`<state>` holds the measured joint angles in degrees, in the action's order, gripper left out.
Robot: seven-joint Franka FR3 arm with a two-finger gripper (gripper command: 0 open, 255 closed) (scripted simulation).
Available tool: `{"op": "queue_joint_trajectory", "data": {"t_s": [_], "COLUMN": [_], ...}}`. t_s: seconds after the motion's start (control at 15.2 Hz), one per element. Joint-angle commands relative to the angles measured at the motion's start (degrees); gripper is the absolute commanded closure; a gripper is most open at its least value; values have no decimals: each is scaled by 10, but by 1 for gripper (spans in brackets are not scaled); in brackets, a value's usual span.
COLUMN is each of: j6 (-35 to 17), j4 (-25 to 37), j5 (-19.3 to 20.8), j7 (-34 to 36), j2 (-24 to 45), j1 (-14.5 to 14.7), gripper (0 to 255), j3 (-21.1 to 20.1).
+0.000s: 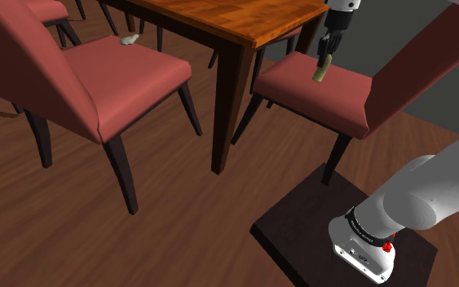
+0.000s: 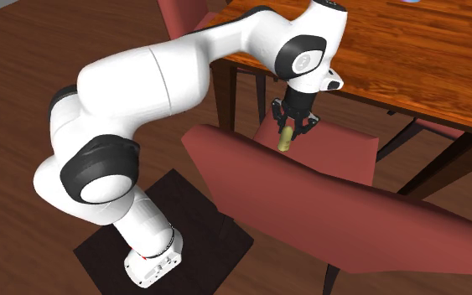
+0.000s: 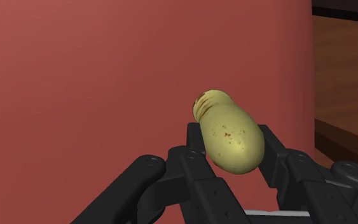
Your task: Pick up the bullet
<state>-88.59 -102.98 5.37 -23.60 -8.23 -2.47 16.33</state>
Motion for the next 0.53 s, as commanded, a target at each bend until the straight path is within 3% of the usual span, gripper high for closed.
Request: {"op": "queue_joint_trajectory", "data": {"t_s": [0.0,0.46], "j6": [8,64], "j4": [10,78], "j5": [-1,-4], "j7": [-1,-6], "j2": [2,15], "j1": [0,0], "gripper": [255,255], "j3": [0,0]}}
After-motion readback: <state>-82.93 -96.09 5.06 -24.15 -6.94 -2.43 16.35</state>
